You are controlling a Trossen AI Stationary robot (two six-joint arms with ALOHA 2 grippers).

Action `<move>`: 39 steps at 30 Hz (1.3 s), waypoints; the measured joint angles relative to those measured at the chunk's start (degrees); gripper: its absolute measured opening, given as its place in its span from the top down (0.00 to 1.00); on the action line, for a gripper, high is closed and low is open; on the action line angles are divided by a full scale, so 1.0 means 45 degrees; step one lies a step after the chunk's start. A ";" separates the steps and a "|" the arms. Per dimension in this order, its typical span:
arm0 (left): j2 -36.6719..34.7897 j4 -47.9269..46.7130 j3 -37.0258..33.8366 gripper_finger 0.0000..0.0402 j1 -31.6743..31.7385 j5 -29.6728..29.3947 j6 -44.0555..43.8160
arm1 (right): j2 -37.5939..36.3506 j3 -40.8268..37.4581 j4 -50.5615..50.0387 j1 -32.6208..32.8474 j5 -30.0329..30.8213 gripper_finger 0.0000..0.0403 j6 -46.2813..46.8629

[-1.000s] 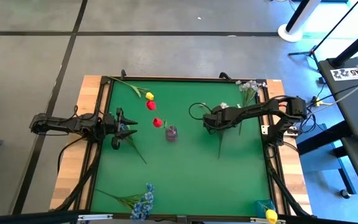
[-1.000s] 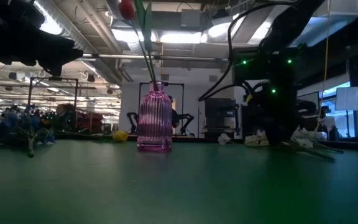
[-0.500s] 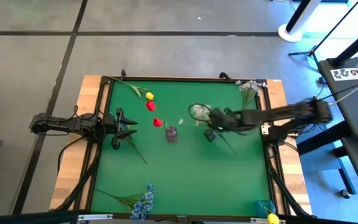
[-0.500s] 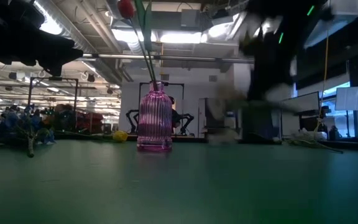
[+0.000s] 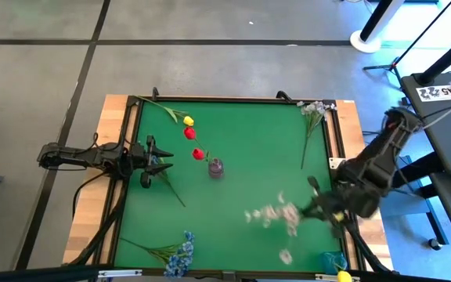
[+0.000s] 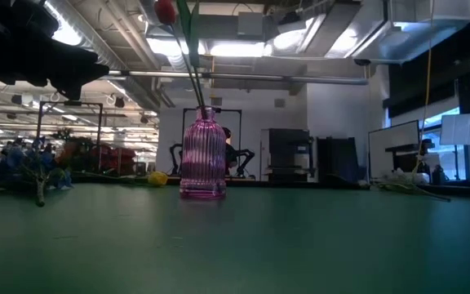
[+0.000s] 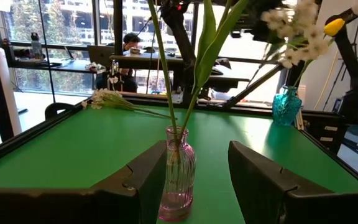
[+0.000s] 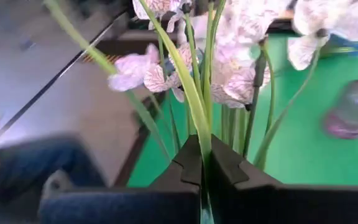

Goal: Sort flowers into vase by color
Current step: Put the white flowers into the blue vase

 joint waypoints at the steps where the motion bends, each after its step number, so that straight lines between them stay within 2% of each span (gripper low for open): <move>1: 0.0000 0.0000 -0.0004 0.58 -0.0004 -0.0003 -0.0001 | 0.0000 -0.0005 -0.0044 0.0604 0.0043 0.99 0.0044; 5: 0.0002 0.0001 0.0000 0.58 0.0000 -0.0004 -0.0001 | -0.0059 -0.0005 0.1228 0.2446 0.0151 0.99 0.0216; 8: 0.0005 0.0000 0.0000 0.58 -0.0004 -0.0004 0.0000 | -0.0200 0.0000 0.2492 0.3484 0.0316 0.99 -0.0598; 11: 0.0000 0.0000 0.0001 0.58 0.0000 0.0001 -0.0001 | -0.0453 0.0000 0.3377 0.4522 0.1480 0.99 -0.1772; 15: 0.0001 0.0002 -0.0004 0.58 -0.0002 -0.0003 -0.0001 | -0.0841 0.0019 0.4595 0.5990 0.3997 1.00 -0.3281; 18: 0.0004 0.0000 0.0001 0.58 0.0000 -0.0004 0.0004 | -0.0847 0.0013 0.5045 0.6921 0.5718 1.00 -0.3602; 21: 0.0004 0.0000 0.0001 0.58 0.0000 0.0001 0.0004 | -0.0685 -0.0397 0.7061 0.7633 0.6532 1.00 -0.3595; 25: 0.0000 0.0000 -0.0002 0.58 0.0000 -0.0002 -0.0001 | -0.0079 -0.1551 1.0970 0.7939 0.6786 1.00 -0.4141; 33: 0.0005 0.0000 -0.0001 0.58 -0.0005 0.0001 0.0002 | 0.1783 -0.2789 1.5607 0.7919 0.7005 1.00 -0.5593; 36: 0.0004 0.0000 -0.0004 0.58 -0.0005 -0.0004 -0.0001 | 0.2316 -0.2798 1.6516 0.7888 0.6617 1.00 -0.6015; 39: 0.0000 0.0000 0.0001 0.58 -0.0001 -0.0004 -0.0001 | 0.2537 -0.2798 1.6308 0.7889 0.6807 1.00 -0.6045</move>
